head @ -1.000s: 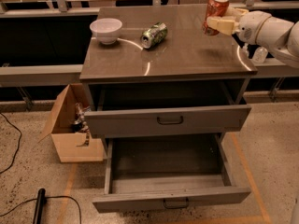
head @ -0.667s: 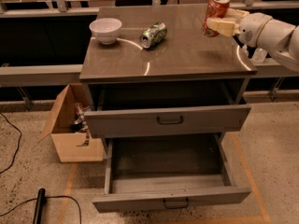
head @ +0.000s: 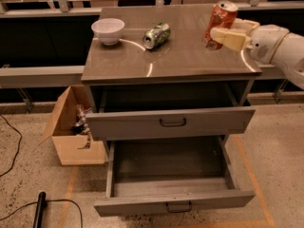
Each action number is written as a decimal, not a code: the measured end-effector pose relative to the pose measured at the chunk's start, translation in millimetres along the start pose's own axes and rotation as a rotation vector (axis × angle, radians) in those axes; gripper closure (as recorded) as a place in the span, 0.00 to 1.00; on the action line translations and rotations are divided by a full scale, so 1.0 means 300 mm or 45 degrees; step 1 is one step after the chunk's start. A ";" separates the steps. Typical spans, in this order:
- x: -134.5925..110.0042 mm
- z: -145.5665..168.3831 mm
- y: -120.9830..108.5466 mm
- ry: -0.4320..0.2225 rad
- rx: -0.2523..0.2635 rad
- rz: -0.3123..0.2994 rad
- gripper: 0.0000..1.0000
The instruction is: Place coke can into middle drawer
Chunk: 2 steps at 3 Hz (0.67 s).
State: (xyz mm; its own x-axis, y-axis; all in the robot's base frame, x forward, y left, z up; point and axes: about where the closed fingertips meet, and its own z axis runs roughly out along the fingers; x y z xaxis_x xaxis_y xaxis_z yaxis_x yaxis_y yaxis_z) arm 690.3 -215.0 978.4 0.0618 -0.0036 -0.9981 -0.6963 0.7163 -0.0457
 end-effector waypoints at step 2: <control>0.256 -0.061 0.423 0.091 -0.232 0.155 1.00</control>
Offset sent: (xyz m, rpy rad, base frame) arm -0.1395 0.1043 -0.1213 0.0255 0.1806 0.2543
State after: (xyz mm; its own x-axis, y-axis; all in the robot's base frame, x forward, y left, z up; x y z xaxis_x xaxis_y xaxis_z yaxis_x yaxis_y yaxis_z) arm 593.7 -137.2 895.1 -0.0771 0.0210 -0.9968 -0.8134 0.5769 0.0751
